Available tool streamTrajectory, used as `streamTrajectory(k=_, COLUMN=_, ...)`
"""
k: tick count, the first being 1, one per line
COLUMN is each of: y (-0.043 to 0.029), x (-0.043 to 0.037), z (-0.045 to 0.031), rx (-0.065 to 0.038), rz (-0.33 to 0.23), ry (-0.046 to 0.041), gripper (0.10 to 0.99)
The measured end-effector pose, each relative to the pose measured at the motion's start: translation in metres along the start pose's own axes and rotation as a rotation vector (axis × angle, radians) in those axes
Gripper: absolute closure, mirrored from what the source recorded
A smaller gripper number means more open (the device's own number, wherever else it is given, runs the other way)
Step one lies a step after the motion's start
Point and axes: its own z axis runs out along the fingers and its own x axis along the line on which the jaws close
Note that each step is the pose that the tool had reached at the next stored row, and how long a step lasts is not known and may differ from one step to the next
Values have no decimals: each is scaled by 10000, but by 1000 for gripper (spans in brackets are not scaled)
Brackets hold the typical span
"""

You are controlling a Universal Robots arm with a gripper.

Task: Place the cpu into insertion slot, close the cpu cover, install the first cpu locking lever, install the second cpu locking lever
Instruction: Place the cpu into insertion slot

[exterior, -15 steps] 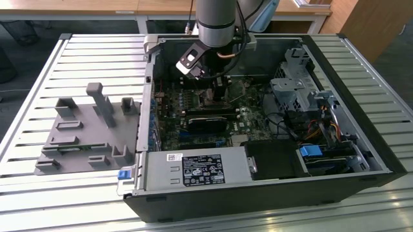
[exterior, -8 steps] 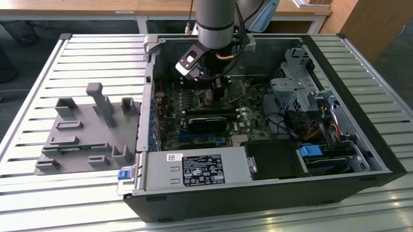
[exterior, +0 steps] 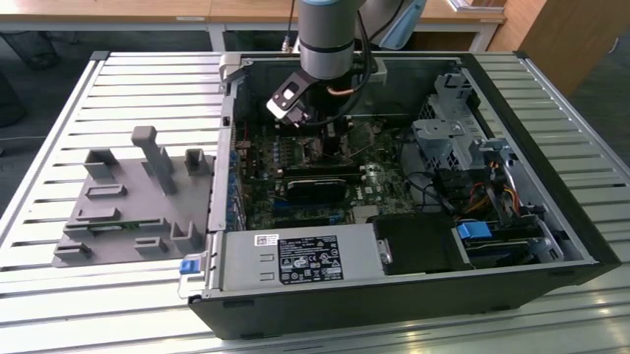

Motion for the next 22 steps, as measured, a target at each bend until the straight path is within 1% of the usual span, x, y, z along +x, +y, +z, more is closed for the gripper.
streamTrajectory(k=8, y=-11, x=6, z=32, rx=3, rz=36, ry=-3, gripper=553)
streamTrajectory(k=19, y=-15, x=37, z=77, rx=10, rz=78, ry=-7, gripper=553)
streamTrajectory(k=22, y=-16, x=36, z=79, rx=13, rz=79, ry=-10, gripper=553)
